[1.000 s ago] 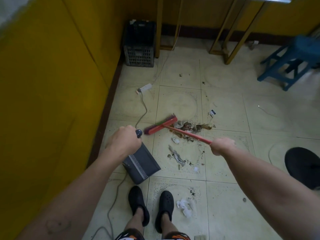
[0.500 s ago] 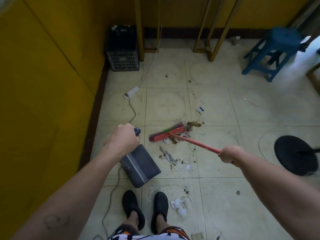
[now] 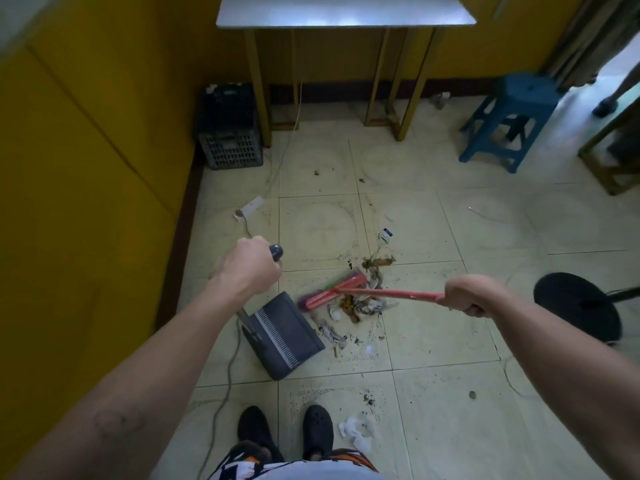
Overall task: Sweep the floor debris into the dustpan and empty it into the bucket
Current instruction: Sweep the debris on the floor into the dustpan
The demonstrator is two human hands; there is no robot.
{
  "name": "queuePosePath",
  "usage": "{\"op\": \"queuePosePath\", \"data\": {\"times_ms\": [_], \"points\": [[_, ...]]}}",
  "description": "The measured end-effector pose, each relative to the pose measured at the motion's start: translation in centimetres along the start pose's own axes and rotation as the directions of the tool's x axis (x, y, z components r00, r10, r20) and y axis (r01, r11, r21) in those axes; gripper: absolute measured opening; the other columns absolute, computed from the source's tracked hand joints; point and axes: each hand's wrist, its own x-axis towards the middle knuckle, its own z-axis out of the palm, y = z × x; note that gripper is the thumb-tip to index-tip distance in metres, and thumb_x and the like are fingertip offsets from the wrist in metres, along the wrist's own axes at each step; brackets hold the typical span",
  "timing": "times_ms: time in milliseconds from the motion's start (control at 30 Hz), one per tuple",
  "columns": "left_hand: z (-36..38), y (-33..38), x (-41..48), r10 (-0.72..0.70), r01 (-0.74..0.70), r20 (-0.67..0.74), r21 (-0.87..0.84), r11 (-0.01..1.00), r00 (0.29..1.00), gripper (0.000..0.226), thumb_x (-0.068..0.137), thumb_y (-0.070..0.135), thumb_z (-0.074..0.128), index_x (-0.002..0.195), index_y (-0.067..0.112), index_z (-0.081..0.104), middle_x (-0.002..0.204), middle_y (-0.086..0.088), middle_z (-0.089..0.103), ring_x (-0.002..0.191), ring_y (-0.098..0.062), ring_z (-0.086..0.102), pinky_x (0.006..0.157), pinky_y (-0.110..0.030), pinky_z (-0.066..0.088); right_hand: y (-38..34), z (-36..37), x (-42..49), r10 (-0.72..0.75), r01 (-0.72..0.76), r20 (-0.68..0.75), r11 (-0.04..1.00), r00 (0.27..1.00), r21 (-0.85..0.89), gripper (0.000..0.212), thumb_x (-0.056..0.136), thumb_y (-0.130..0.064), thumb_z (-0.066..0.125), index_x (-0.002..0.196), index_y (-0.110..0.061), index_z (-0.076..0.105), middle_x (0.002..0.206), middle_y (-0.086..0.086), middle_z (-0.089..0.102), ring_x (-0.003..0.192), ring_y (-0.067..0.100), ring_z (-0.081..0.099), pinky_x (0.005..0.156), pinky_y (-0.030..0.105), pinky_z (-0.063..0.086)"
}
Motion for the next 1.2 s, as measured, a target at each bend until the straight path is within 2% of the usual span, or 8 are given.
{"op": "queuePosePath", "data": {"times_ms": [167,267,433,533,700,767,1000,1200], "points": [[-2.2,0.5,0.9,0.036,-0.038,-0.044,-0.049,0.998,0.998,0.02,0.098,0.025,0.05,0.096,0.009,0.062,0.077,-0.006,0.06,0.06,-0.016,0.056,0.046,-0.025,0.035,0.0,-1.3,-0.5,-0.004,0.013,-0.077,0.993,0.997,0.116,0.036,0.101,-0.034,0.043,0.08,-0.006,0.052,0.058,-0.001,0.04,0.039,0.011,0.033,0.035,0.011,0.023],[-3.3,0.8,1.9,0.049,-0.054,-0.075,-0.066,0.996,0.996,0.021,0.098,0.024,0.05,0.1,0.008,0.063,0.08,-0.007,0.061,0.061,-0.014,0.055,0.046,-0.023,0.034,-0.6,-2.1,-0.3,0.017,0.005,-0.114,0.981,0.993,0.193,0.039,0.1,-0.033,0.046,0.071,-0.008,0.047,0.057,-0.001,0.041,0.032,0.01,0.034,0.034,0.009,0.024],[-4.3,0.8,4.4,0.057,-0.067,-0.126,-0.078,0.995,0.99,0.024,0.097,0.026,0.052,0.108,0.007,0.061,0.079,-0.005,0.059,0.061,-0.013,0.055,0.044,-0.023,0.034,-2.3,-3.6,1.0,0.035,0.001,-0.124,0.96,0.992,0.278,0.032,0.099,-0.024,0.046,0.074,-0.005,0.049,0.058,0.002,0.044,0.04,0.014,0.036,0.037,0.017,0.026],[-4.9,1.0,7.0,0.09,-0.096,-0.098,-0.068,0.993,0.991,0.02,0.097,0.027,0.052,0.1,0.01,0.062,0.077,-0.005,0.06,0.061,-0.014,0.057,0.045,-0.024,0.036,-3.7,-4.5,2.4,0.064,-0.037,-0.074,0.947,0.995,0.319,0.024,0.097,-0.017,0.043,0.078,-0.004,0.049,0.058,0.004,0.044,0.04,0.015,0.036,0.04,0.02,0.027],[-5.4,1.0,13.7,0.133,-0.138,-0.076,-0.063,0.988,0.988,0.021,0.095,0.033,0.053,0.09,0.015,0.062,0.074,-0.005,0.063,0.063,-0.018,0.063,0.059,-0.032,0.057,-7.0,-7.1,5.2,0.081,-0.051,-0.052,0.903,0.995,0.426,0.027,0.096,-0.014,0.042,0.07,-0.008,0.047,0.055,0.004,0.042,0.037,0.013,0.034,0.039,0.017,0.025],[-6.0,1.1,17.3,0.156,-0.159,-0.064,-0.048,0.986,0.986,0.02,0.093,0.035,0.053,0.088,0.018,0.061,0.074,-0.004,0.063,0.063,-0.019,0.063,0.062,-0.035,0.059,-9.0,-8.7,6.8,0.086,-0.051,-0.055,0.886,0.995,0.461,0.024,0.095,-0.011,0.043,0.072,-0.006,0.048,0.055,0.004,0.043,0.033,0.012,0.033,0.035,0.014,0.025],[-9.4,0.4,27.8,0.2,-0.197,0.017,-0.1,0.975,0.98,0.02,0.092,0.036,0.051,0.087,0.02,0.062,0.074,-0.003,0.064,0.063,-0.02,0.063,0.055,-0.029,0.053,-15.7,-14.1,10.6,0.136,-0.088,-0.053,0.845,0.989,0.527,0.013,0.093,-0.008,0.044,0.099,-0.005,0.055,0.068,0.005,0.049,0.044,0.013,0.041,0.036,0.018,0.031],[-12.7,1.1,33.6,0.248,-0.245,0.018,-0.097,0.965,0.969,0.026,0.094,0.04,0.049,0.084,0.02,0.063,0.071,-0.001,0.063,0.062,-0.018,0.061,0.05,-0.025,0.043,-19.3,-17.8,13.1,0.176,-0.118,-0.06,0.842,0.983,0.526,0.017,0.095,-0.02,0.049,0.102,-0.006,0.056,0.069,0.002,0.05,0.043,0.013,0.041,0.037,0.017,0.031]]}}
